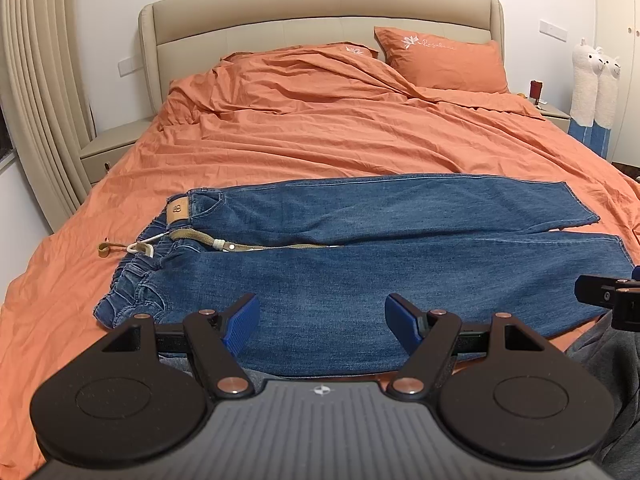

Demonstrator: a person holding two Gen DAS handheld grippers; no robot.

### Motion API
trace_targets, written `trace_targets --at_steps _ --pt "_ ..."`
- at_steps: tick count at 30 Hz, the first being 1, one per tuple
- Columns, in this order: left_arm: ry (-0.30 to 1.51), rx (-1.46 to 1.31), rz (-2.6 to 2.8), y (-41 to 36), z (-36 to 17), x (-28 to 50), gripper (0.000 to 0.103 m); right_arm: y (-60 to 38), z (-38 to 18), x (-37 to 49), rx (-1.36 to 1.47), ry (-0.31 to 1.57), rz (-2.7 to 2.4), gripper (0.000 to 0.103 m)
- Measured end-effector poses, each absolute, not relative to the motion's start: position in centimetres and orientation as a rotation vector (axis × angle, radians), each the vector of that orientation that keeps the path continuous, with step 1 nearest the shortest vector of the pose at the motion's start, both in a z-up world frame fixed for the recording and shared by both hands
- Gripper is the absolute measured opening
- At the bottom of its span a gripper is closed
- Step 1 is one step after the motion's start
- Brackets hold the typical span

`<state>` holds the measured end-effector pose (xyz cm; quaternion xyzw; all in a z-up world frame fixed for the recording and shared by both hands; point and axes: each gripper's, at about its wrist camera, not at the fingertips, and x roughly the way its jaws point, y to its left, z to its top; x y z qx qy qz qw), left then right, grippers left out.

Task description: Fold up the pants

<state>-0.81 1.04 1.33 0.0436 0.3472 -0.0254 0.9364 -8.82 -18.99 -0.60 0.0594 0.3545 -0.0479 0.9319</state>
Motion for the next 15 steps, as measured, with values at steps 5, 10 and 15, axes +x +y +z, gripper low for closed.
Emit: trace_targets --at_steps 5,10,15 --pt "0.709 0.089 -0.051 1.01 1.30 -0.84 0.085 -19.03 -0.53 -8.83 0.123 0.726 -0.098 0.082" --pt "0.709 0.089 -0.050 0.96 1.30 -0.84 0.085 -19.01 -0.55 -8.86 0.122 0.724 -0.100 0.082" --pt "0.709 0.090 -0.051 0.98 1.30 -0.85 0.085 -19.15 -0.35 -8.92 0.124 0.722 -0.100 0.082"
